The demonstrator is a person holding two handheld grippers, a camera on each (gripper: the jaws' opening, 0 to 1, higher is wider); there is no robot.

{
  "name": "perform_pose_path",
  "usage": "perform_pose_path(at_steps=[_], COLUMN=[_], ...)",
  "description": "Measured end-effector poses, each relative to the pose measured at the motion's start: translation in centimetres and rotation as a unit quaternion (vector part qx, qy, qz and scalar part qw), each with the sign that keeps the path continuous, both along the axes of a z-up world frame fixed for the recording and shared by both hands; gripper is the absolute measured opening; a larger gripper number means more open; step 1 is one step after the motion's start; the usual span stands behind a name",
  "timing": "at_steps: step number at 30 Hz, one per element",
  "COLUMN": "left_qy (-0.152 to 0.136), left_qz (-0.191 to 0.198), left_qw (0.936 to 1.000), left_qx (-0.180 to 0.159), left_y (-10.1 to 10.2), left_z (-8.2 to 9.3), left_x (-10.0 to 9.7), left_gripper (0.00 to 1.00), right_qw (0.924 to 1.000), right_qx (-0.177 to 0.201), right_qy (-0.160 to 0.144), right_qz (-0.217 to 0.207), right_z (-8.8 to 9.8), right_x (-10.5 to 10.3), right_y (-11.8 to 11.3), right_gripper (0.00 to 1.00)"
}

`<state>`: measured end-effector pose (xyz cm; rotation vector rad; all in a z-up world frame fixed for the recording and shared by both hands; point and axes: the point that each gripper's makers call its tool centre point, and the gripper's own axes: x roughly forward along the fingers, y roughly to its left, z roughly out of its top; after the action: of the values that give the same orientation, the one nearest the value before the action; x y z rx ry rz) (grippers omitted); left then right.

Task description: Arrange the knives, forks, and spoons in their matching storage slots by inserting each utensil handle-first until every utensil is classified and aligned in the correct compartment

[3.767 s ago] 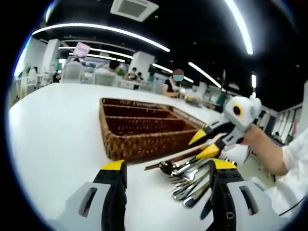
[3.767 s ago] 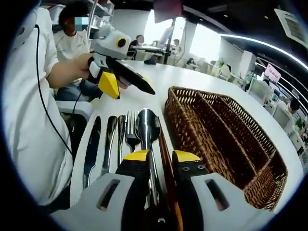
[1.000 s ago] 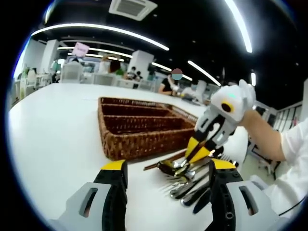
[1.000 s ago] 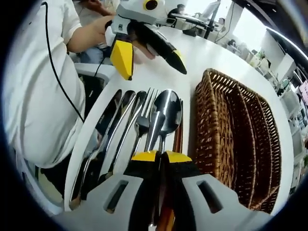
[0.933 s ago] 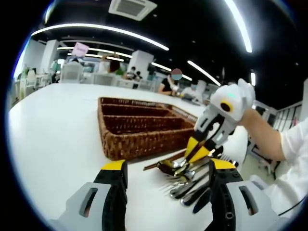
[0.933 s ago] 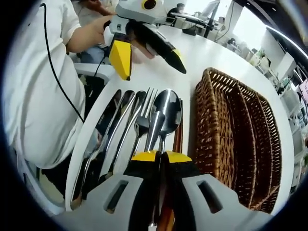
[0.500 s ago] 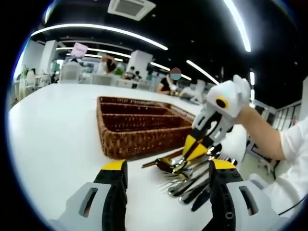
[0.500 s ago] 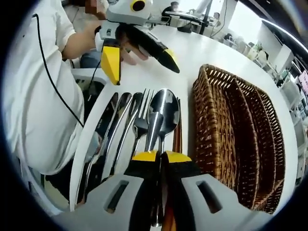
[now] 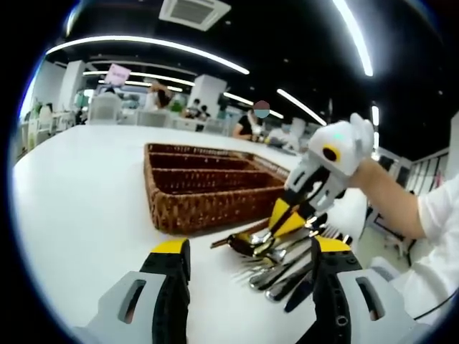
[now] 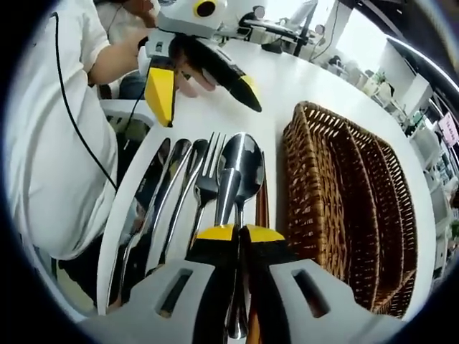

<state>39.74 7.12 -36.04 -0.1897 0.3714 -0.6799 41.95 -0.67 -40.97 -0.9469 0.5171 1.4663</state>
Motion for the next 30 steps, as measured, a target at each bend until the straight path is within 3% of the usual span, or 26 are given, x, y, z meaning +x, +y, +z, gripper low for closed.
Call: perform_pose_path(at_steps=[30], left_qy=[-0.001], left_qz=[-0.003], left_qw=[1.0000], left_qx=[0.007], left_y=[-0.06], left_z=[-0.13], left_x=[-0.54], left_gripper=[0.68], right_qw=[0.9985], right_qx=[0.014], right_qy=[-0.041], right_qz=[-0.032], right_z=[0.79], right_x=[0.37], right_y=[-0.03], right_gripper=[0.02])
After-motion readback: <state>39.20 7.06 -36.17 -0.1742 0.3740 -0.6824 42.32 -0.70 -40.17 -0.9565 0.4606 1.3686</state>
